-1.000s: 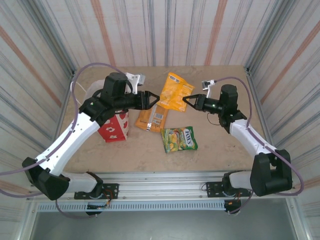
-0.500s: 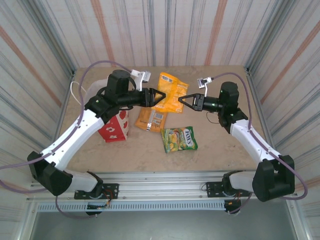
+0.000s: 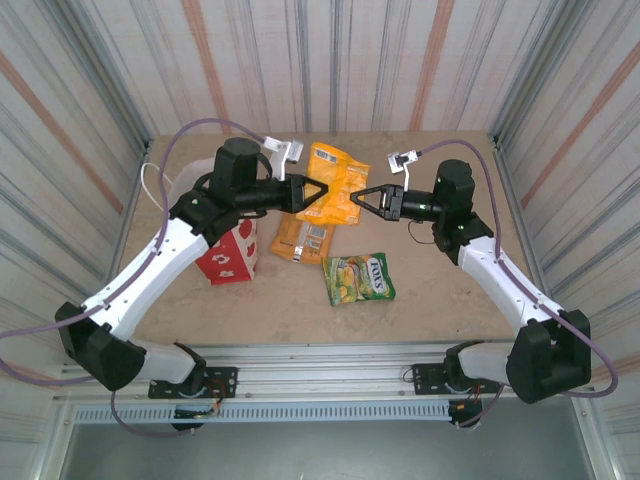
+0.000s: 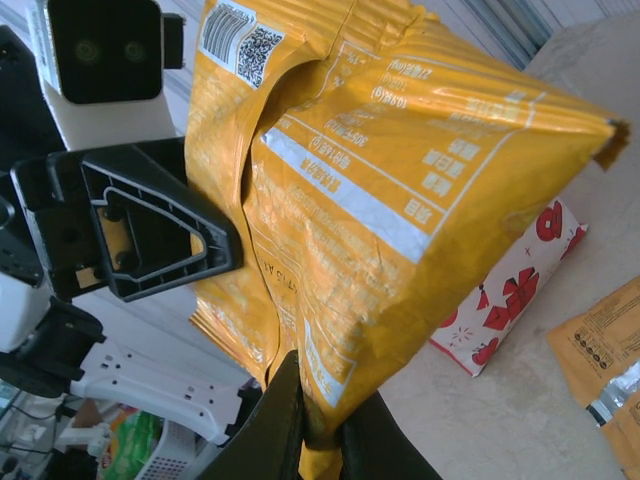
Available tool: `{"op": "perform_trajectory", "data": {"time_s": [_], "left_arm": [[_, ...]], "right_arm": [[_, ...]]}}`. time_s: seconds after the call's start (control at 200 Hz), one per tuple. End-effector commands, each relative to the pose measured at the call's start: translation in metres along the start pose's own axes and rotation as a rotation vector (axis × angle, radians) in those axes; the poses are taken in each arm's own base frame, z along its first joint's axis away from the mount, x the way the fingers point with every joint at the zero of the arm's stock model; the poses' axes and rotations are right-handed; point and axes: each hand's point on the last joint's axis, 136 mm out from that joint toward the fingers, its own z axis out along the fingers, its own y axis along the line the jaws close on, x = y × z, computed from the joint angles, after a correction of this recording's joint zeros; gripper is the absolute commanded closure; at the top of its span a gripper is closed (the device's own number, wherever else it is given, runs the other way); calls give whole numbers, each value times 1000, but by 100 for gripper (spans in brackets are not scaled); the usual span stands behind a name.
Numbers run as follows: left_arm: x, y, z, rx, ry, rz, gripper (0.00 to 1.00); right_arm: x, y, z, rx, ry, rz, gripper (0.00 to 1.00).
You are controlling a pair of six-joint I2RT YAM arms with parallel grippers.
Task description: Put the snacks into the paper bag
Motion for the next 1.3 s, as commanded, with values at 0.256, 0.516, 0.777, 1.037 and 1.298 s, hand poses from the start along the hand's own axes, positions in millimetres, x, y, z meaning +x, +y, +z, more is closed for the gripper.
{"op": "perform_trajectory", "data": {"time_s": [0.256,0.516,0.777,1.037,1.298], "left_arm": [[-34,-10,-54,-158,-86,170,96],[-71,18,-129,-528,-82,342,95],[-97,64,-194,-881,-65,377,95],[-58,119,-219,-1030,123,219,93],[-8,152,-202,-1040,315,115,90]], "right_arm": [[-11,-10,2,90,-42,-27,61],[6,-30,15,198,30,-5,60],[22,-33,30,210,103,0,60],[30,-37,34,226,138,12,60],[37,-41,36,231,158,26,61]]}}
